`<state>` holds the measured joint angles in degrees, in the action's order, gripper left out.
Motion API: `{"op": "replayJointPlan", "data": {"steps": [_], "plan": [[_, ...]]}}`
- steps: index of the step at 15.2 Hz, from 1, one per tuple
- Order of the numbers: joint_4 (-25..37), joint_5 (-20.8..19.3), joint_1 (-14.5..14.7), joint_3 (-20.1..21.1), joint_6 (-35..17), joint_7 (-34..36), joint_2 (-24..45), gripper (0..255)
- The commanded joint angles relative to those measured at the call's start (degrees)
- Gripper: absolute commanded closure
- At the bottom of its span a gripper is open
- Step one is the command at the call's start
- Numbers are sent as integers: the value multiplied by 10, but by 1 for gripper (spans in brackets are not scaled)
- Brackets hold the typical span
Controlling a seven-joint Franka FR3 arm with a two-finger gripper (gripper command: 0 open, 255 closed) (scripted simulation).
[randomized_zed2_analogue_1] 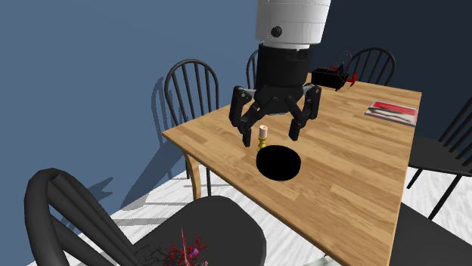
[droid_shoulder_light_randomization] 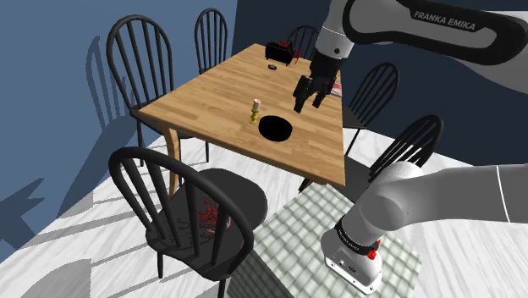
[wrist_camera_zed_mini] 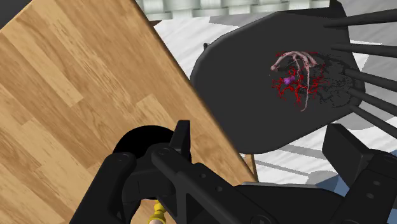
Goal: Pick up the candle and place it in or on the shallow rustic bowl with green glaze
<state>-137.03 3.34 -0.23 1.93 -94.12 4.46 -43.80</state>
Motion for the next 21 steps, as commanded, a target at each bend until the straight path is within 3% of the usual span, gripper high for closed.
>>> {"op": "replayJointPlan", "data": {"steps": [1,11,21], "plan": [[0,0,0,0,0,0,0,0],[51,-23,-18,-44,-145,-62,190,0],[179,-14,-31,-78,-234,-123,400,0]]}}
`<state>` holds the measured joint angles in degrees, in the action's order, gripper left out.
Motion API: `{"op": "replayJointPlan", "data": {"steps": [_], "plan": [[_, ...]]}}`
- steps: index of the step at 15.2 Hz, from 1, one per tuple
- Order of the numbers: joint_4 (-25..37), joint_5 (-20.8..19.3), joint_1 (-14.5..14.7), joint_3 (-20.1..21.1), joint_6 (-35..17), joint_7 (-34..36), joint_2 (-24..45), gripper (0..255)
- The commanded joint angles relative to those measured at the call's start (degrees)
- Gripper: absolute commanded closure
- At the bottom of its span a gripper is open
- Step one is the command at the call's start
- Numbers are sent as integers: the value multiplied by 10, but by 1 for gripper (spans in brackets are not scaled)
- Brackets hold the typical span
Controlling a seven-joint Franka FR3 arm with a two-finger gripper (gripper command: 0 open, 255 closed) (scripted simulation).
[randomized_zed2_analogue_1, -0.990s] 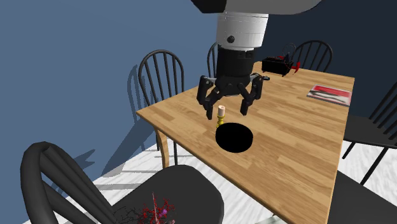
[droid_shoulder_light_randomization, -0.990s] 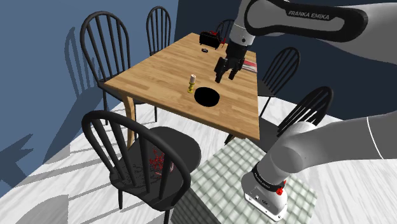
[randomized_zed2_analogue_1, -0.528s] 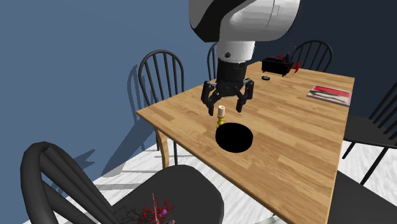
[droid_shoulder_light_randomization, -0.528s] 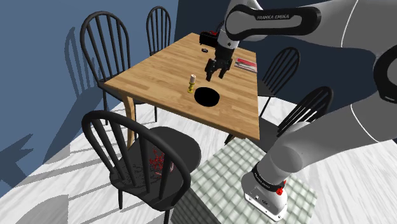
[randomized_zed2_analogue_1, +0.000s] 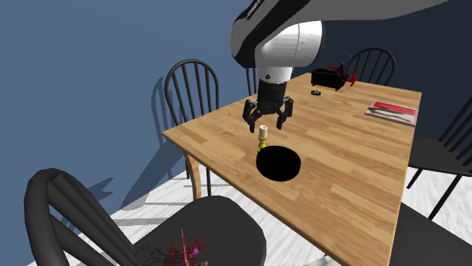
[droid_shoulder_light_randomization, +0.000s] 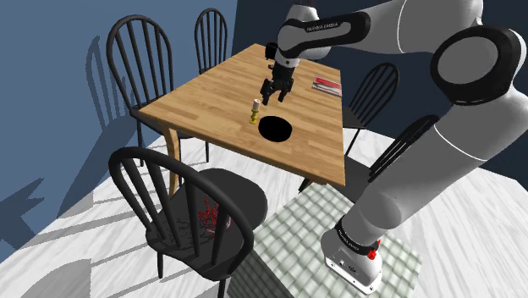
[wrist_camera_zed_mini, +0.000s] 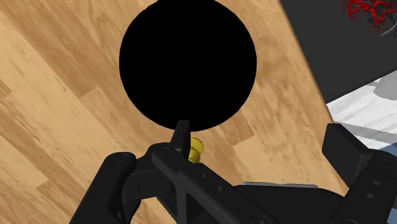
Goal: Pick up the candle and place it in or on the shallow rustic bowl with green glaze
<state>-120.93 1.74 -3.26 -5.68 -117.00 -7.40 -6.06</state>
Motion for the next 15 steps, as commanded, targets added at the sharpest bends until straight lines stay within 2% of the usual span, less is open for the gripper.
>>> {"op": "replayJointPlan", "data": {"steps": [1,7,13,15], "plan": [[35,5,-2,-4,-11,-11,44,0],[153,25,-16,-13,-27,-45,176,0],[307,44,-36,-14,-14,-72,315,0],[301,45,-36,-13,-27,-73,321,0]]}}
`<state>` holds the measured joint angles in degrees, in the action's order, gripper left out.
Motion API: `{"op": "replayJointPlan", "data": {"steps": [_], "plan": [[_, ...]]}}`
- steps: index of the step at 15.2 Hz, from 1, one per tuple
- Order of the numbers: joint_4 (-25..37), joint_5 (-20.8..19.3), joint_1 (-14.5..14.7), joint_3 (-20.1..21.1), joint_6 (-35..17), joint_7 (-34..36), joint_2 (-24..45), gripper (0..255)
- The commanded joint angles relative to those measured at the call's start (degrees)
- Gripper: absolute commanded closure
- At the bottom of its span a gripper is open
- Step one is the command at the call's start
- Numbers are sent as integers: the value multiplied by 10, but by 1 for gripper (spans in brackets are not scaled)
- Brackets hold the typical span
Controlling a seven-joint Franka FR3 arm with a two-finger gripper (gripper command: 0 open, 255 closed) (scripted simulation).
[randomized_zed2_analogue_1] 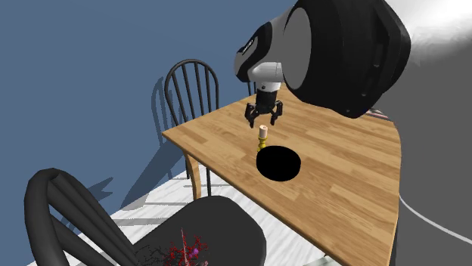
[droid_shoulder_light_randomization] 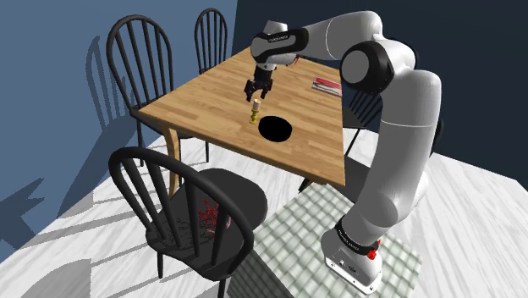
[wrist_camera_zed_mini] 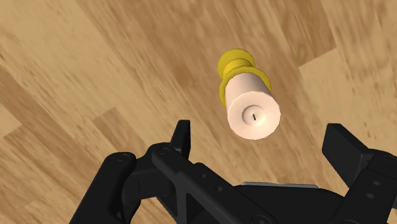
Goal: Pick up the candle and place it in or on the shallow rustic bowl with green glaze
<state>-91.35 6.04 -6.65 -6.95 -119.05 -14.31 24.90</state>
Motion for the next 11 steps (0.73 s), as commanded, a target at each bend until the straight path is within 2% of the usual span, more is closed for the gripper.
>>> {"op": "replayJointPlan", "data": {"steps": [1,6,11], "plan": [[2,2,-2,0,-12,-4,14,0],[-10,5,-3,2,-40,-6,30,0],[-10,5,-3,2,-40,-6,30,0]]}}
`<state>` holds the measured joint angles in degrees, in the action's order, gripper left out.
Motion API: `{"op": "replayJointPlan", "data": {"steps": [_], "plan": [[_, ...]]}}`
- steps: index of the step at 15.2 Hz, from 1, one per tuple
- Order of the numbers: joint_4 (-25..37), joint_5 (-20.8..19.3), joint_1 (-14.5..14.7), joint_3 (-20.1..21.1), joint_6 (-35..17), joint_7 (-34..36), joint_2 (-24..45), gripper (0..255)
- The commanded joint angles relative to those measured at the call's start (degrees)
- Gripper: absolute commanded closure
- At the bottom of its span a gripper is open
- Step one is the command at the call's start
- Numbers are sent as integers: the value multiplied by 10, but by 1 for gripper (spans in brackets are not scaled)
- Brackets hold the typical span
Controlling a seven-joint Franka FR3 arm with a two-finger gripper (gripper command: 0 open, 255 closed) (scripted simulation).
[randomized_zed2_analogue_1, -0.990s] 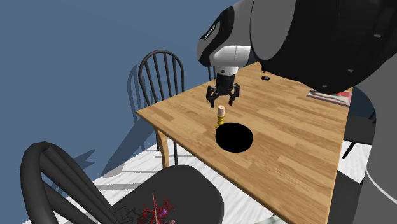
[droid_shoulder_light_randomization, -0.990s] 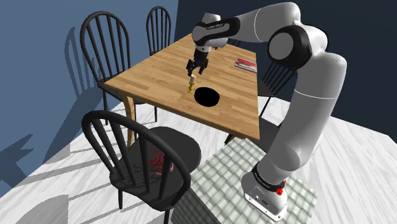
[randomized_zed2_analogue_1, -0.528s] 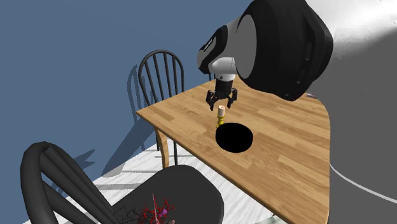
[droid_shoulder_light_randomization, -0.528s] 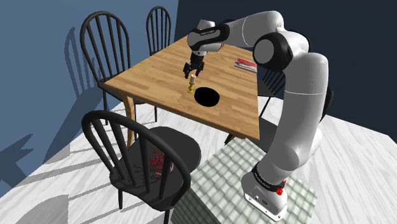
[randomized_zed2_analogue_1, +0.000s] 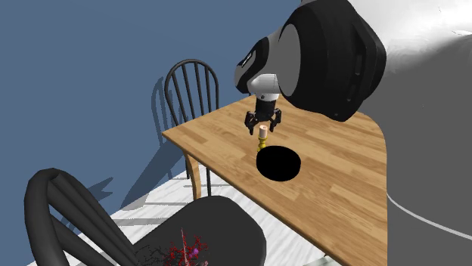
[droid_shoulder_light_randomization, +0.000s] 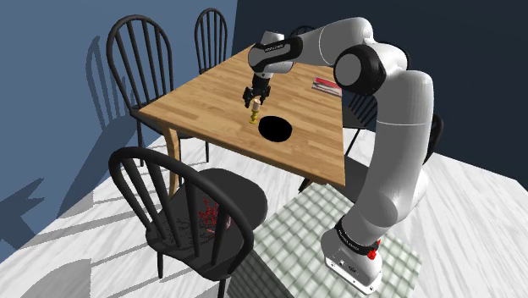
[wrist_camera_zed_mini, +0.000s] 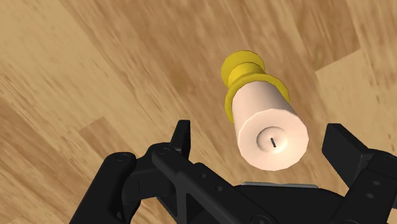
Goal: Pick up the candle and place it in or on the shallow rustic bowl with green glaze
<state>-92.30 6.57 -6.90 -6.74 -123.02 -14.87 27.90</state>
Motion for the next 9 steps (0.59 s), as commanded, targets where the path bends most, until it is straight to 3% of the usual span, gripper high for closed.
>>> {"op": "replayJointPlan", "data": {"steps": [1,3,4,9], "plan": [[0,0,0,0,0,0,0,0],[0,0,0,0,0,0,0,0],[0,0,0,0,0,0,0,255],[0,0,0,0,0,0,0,255]]}}
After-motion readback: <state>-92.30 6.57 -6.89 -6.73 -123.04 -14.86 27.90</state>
